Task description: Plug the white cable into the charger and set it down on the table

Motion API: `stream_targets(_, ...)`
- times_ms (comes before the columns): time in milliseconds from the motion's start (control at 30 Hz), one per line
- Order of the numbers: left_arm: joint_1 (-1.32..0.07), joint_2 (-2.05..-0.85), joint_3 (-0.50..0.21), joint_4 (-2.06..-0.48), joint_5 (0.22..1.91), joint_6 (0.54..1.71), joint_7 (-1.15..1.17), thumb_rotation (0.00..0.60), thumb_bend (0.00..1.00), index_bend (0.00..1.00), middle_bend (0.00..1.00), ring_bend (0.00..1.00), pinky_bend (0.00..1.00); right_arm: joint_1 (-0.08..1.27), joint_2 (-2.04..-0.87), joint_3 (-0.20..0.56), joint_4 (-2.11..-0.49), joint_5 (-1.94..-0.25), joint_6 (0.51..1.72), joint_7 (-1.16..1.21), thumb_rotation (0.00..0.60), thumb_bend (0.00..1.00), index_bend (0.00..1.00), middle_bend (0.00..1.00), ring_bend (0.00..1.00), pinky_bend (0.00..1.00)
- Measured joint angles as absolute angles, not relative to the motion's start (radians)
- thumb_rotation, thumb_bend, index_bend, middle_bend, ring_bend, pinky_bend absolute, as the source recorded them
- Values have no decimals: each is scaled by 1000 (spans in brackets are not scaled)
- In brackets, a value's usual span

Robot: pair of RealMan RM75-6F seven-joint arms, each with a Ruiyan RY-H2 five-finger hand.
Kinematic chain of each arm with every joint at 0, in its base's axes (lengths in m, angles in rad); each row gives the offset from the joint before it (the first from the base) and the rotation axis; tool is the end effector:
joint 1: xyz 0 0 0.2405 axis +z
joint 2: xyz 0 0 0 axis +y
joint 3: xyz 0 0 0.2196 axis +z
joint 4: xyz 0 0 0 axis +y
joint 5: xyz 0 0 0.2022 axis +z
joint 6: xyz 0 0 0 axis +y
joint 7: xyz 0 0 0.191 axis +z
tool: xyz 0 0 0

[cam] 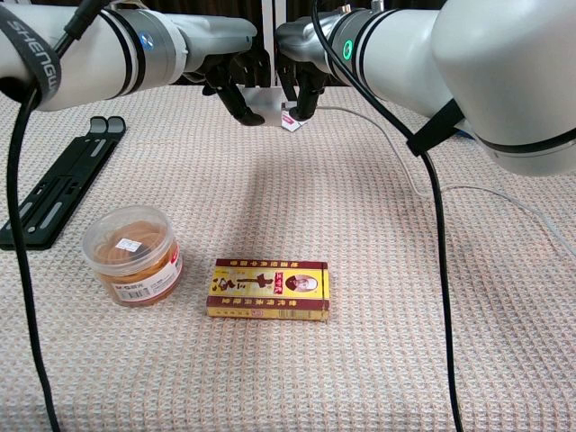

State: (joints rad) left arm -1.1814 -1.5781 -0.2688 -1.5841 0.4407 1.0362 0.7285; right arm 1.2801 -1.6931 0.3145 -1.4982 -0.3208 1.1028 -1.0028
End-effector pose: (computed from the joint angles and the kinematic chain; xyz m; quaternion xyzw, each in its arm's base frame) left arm -0.0009 0.3912 -0.0342 -0.7487 -0.3796 -0.3286 0.4329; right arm 0.0250 -0.3925 -0.0524 0.7726 -0.3110 0.2779 0.4786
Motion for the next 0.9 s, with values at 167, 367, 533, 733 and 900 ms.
stream_targets(167, -1180, -1582, -274, -1581, 439, 1034, 716, 522, 311, 548, 514, 782, 1000, 1282, -1702, 315, -1485, -321, 1093, -992, 600, 914, 592, 577, 395, 394)
stream_targets(367, -1183, -1585, -271, -1576, 442, 1036, 721, 521, 311, 548, 514, 782, 1000, 1281, -1709, 317, -1473, -327, 1085, -980, 600, 842, 589, 571, 395, 394)
stream_targets(533, -1185, -1587, -269, -1574, 443, 1035, 723, 522, 310, 548, 514, 782, 1000, 1282, -1709, 314, -1470, -321, 1092, -987, 600, 729, 529, 548, 395, 388)
stream_targets(733, -1177, -1575, -266, -1577, 474, 1016, 701, 521, 310, 548, 514, 781, 1000, 1272, -1698, 307, -1484, -313, 1124, -998, 600, 437, 366, 465, 360, 357)
stream_targets(900, -1168, -1569, -260, -1562, 523, 982, 662, 520, 311, 548, 516, 779, 1000, 1250, -1674, 305, -1516, -317, 1132, -984, 600, 239, 278, 420, 334, 347)
